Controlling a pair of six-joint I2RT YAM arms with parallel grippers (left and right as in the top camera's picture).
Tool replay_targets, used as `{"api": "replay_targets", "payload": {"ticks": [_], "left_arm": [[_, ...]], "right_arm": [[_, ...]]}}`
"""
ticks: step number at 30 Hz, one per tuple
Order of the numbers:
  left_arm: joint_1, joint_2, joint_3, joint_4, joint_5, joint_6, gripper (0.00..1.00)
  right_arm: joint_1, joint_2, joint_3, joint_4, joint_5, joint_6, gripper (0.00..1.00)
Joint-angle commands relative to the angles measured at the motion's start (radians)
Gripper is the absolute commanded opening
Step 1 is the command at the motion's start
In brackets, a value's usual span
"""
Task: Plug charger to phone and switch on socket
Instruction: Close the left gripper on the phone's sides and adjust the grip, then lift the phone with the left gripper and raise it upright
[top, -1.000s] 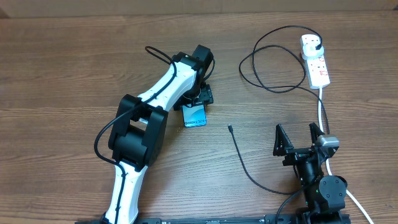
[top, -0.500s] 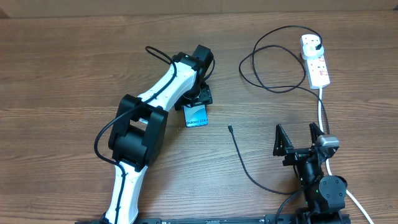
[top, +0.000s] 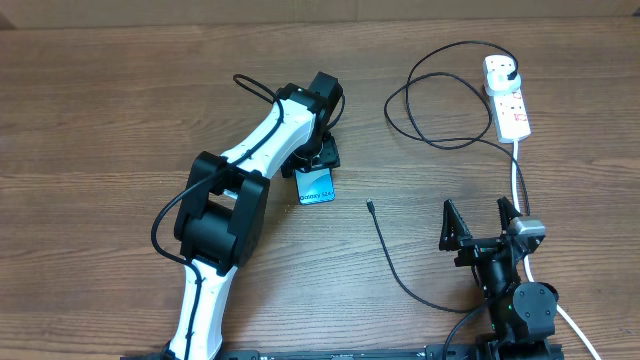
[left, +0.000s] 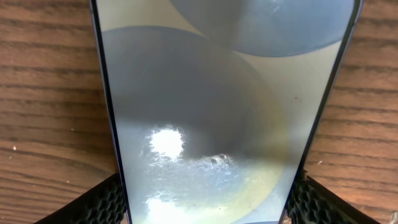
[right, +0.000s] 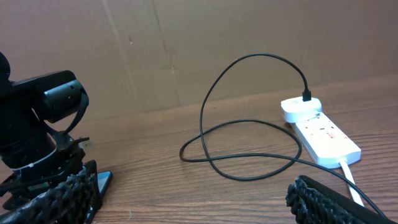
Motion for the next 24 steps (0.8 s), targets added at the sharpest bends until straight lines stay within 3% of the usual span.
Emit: {"api": "replay_targets", "payload": {"ticks": [1,24], "left_arm": [[0.006,0.061,-0.012,-0.039,0.023,-0.006,0.72],[0.006,0.061,0.260,-0.272,0.034,-0.006,0.70]], "right_arm": [[0.006,-0.011,-0.011,0.006,-0.005,-0.002,1.00],[0.006,-0.011,-0.011,0.006,-0.005,-0.002,1.00]]}}
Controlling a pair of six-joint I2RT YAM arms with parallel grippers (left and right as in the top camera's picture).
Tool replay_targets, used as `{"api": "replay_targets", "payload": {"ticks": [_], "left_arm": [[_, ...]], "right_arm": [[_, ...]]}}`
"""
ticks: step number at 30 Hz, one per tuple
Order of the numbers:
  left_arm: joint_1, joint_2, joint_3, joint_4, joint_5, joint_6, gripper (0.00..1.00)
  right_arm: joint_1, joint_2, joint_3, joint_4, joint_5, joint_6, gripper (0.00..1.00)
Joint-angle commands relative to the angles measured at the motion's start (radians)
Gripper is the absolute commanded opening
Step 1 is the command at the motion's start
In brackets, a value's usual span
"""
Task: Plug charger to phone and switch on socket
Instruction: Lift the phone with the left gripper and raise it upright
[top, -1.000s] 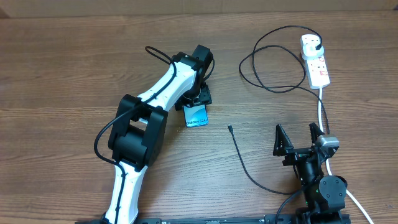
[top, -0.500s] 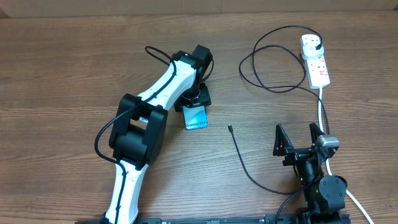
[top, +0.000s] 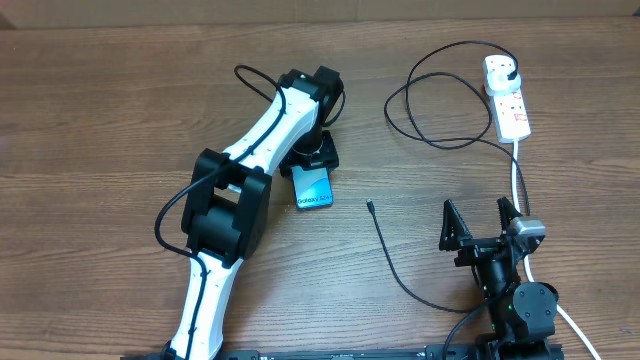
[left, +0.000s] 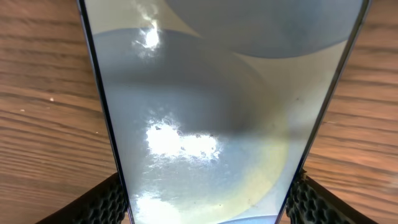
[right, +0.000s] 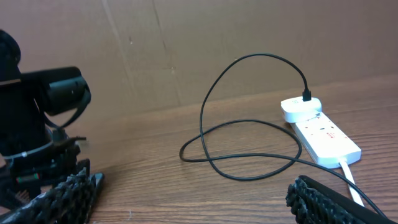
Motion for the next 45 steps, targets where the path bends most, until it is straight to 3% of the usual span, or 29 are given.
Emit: {"api": "replay_targets", "payload": {"ticks": [1,7,23,28,37,45], "left_arm": [[0.002,0.002,0.101,-0.044,0.019,-0.006,0.70],[0.022,0.002,0.195,-0.092,0.176,0.027,0.70],[0.194,0.002,0.223,-0.080,1.027,0.137,0.72],[0.259,0.002,0.223,-0.005,1.300,0.127,0.66],[0.368,0.002,0.223,-0.002,1.501,-0.001,0.71],[0.433,0.002,0.223,-0.003,1.539,-0.102,0.70]], "right_arm": [[0.006,-0.011,-0.010,0.006,-0.005,-0.002,1.00],[0.006,-0.011,-0.010,0.006,-0.005,-0.002,1.00],[0.006,-0.011,-0.010,0.006,-0.005,-0.002,1.00],[0.006,-0.011,-0.010,0.006,-0.005,-0.002,1.00],[0.006,-0.011,-0.010,0.006,-0.005,-0.002,1.00],[0.006,-0.011,-0.010,0.006,-0.005,-0.002,1.00]]}}
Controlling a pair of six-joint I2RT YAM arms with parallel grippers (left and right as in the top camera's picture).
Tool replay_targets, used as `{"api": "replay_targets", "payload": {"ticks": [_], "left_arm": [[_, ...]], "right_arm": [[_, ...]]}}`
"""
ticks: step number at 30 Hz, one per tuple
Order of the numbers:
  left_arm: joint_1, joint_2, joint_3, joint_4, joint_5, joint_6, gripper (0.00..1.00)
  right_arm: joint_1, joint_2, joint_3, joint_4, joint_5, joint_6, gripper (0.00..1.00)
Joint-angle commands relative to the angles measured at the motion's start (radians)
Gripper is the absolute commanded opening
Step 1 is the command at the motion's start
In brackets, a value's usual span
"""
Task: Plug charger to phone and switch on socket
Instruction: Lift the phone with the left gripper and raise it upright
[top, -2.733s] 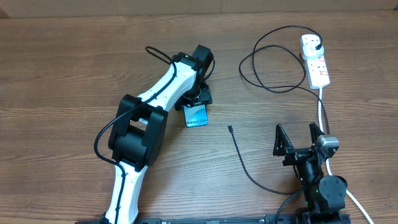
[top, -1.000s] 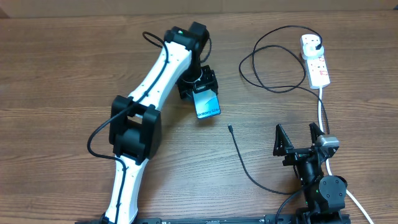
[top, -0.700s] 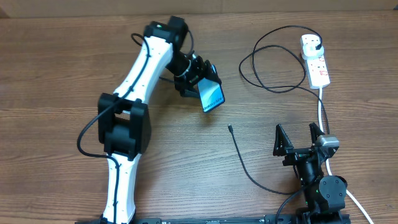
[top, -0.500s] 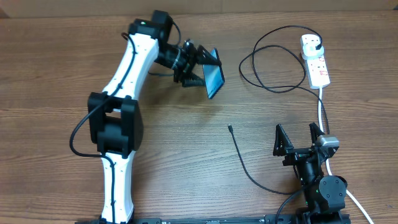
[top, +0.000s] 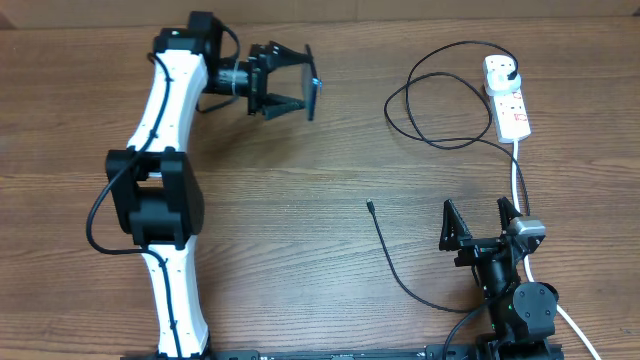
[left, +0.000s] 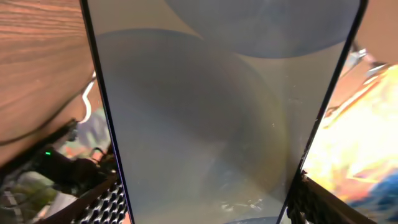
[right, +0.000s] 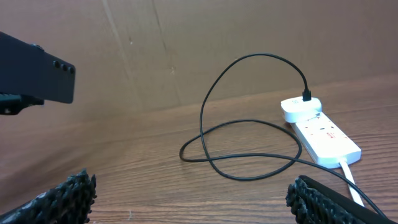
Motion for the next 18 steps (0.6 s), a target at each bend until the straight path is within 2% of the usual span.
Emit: {"api": "replay_targets", "payload": {"ticks": [1,8,18], "left_arm": [[0.020,-0.001,0.030,-0.002,0.098,-0.088,0.70],[0.023,-0.001,0.030,-0.010,0.098,-0.196,0.69],[0.022,-0.001,0.030,-0.010,0.098,-0.175,0.68]], "right_arm": [[0.006,-0.011,-0.010,0.006,-0.004,-0.001,1.00],[0.006,-0.011,-0.010,0.006,-0.004,-0.001,1.00],[0.006,-0.011,-0.010,0.006,-0.004,-0.001,1.00]]}}
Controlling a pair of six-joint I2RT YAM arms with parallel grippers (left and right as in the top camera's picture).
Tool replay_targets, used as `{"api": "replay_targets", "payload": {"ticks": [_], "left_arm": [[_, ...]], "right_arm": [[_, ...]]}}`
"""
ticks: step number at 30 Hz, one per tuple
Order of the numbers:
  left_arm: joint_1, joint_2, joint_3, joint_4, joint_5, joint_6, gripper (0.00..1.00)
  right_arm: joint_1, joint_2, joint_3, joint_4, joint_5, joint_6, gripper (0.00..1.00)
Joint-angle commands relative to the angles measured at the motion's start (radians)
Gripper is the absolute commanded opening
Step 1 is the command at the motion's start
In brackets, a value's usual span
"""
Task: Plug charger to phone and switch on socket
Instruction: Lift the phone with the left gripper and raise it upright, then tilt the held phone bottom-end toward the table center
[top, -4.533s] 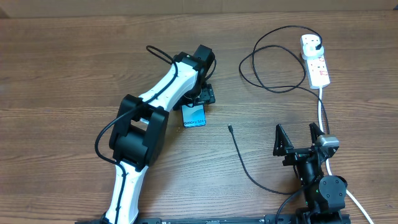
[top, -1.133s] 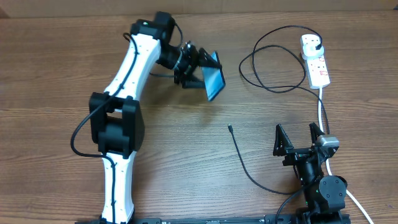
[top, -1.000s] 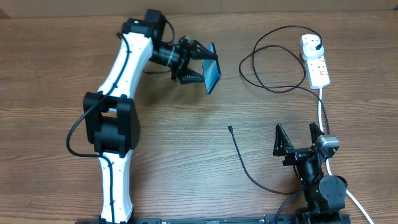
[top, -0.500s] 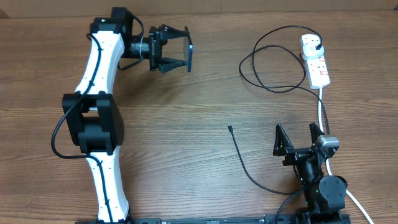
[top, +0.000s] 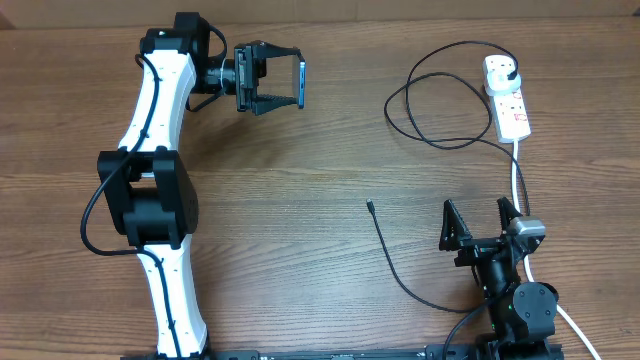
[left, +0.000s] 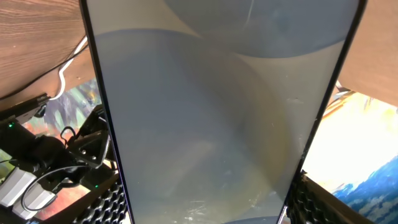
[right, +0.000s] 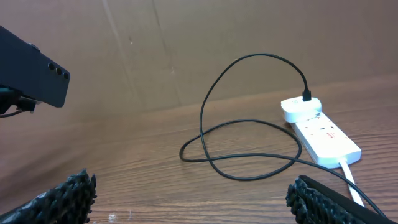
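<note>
My left gripper (top: 275, 82) is shut on the dark phone (top: 300, 81), holding it on edge in the air over the far left of the table. The phone's glass (left: 211, 112) fills the left wrist view, and its dark back (right: 31, 74) shows at the left of the right wrist view. The black charger cable (top: 400, 270) lies on the table, its free plug end (top: 369, 206) near the middle. It loops up to the white adapter (top: 500, 68) in the white socket strip (top: 511, 108). My right gripper (top: 482, 226) rests open at the near right, nothing between its fingers.
The wooden table (top: 300, 260) runs under both arms. A brown cardboard wall (right: 186, 43) stands behind it. The strip's white lead (top: 517, 175) runs down the right side past my right arm.
My left arm has swung slightly left and turned the phone. Its edge now faces the overhead camera more squarely. The right arm and cable are unchanged.
The phone first lay on the table near the middle with my left gripper shut around it. Then it was lifted and carried to the far left, held in the air. It is now held there on edge. My right gripper stayed open and still throughout.
</note>
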Motion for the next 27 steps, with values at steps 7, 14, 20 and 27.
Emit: {"api": "replay_targets", "payload": {"ticks": [7,14,20,27], "left_arm": [[-0.006,-0.001,0.030,0.001,0.062,0.010,0.68],[-0.006,-0.001,0.030,0.001,0.062,0.010,0.68],[-0.006,-0.001,0.030,0.001,0.061,0.018,0.68],[-0.006,-0.001,0.030,0.001,0.061,0.025,0.68]], "right_arm": [[0.006,-0.011,-0.010,0.006,-0.005,-0.002,1.00],[0.006,-0.011,-0.010,0.006,-0.005,-0.002,1.00],[0.006,-0.011,-0.010,0.006,-0.005,-0.002,1.00],[0.006,-0.011,-0.010,0.006,-0.005,-0.002,1.00]]}}
